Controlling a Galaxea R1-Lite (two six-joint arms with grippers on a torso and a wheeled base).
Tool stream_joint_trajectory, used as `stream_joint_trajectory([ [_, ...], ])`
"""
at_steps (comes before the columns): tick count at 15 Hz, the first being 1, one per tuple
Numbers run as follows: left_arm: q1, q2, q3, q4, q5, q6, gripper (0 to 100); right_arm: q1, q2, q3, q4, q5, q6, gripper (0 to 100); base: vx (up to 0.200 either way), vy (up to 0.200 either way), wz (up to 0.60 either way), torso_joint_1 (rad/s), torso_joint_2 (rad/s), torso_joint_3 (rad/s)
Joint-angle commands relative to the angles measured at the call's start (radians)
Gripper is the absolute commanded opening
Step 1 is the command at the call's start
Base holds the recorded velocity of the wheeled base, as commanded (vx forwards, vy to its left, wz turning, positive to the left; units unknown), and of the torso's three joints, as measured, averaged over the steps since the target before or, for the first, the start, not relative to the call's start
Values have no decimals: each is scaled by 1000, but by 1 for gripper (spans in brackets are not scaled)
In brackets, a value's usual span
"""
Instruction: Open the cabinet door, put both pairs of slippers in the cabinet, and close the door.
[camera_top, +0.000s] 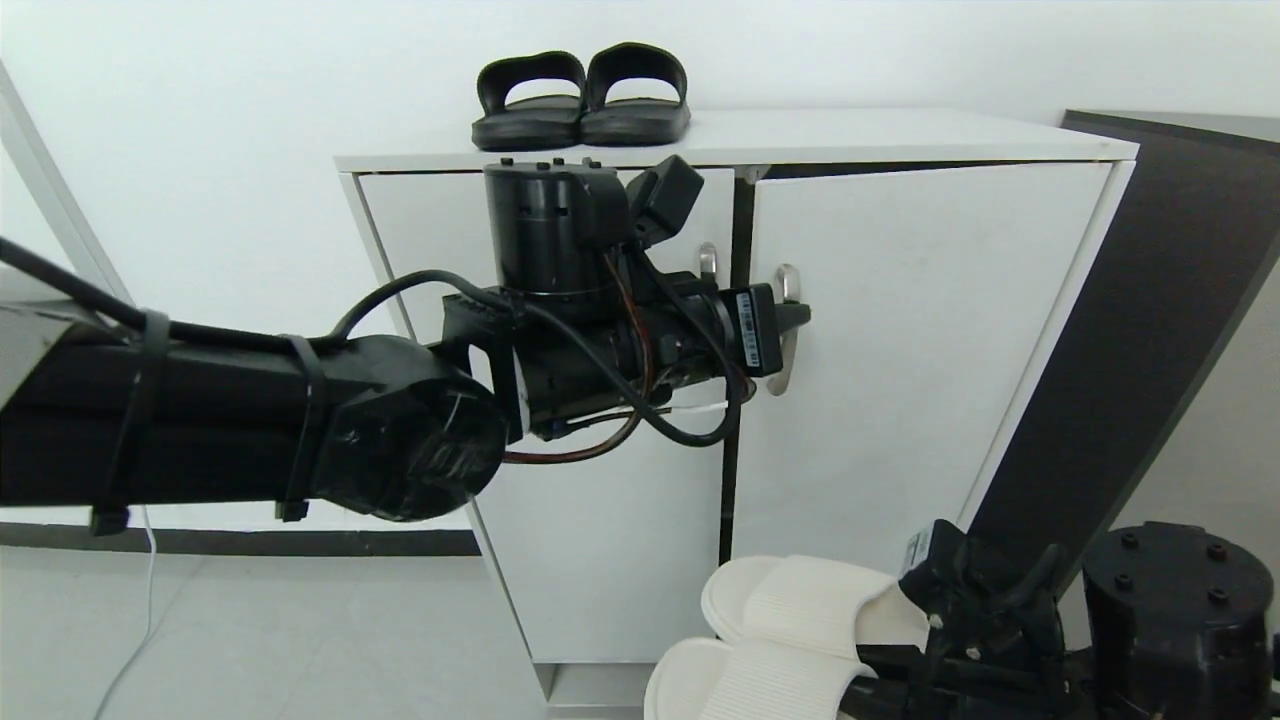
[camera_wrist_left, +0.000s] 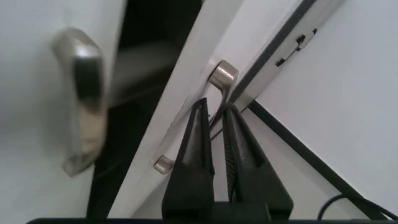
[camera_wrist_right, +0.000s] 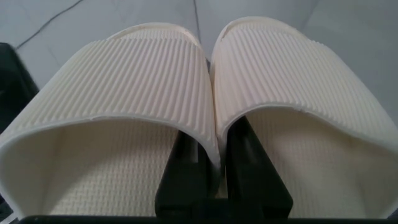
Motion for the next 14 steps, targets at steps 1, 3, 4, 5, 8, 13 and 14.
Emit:
stream_joint_trajectory([
  [1,-26,-80,84,-27,0,0,0,2,-33,40,-5,24,-31,0,0,0,0,0,0,0],
  [3,-41,-130,150,-50,1,1,0,2,-34,63,-6,47,-75,0,0,0,0,0,0,0],
  [4,-52,-158,179,-54,6,3,0,2,-36,73,-8,60,-86,0,0,0,0,0,0,0],
  [5,-54,-187,210,-57,6,3,0,2,-37,77,-8,68,-88,0,0,0,0,0,0,0],
  [8,-38,-225,242,-60,8,0,0,2,-39,77,-8,68,-94,0,0,0,0,0,0,0],
  [13,31,-153,223,-185,-11,-72,0,9,-39,82,-6,68,-94,0,0,0,0,0,0,0],
  [14,39,-121,210,-205,-19,-74,0,13,-39,83,-6,68,-94,0,0,0,0,0,0,0],
])
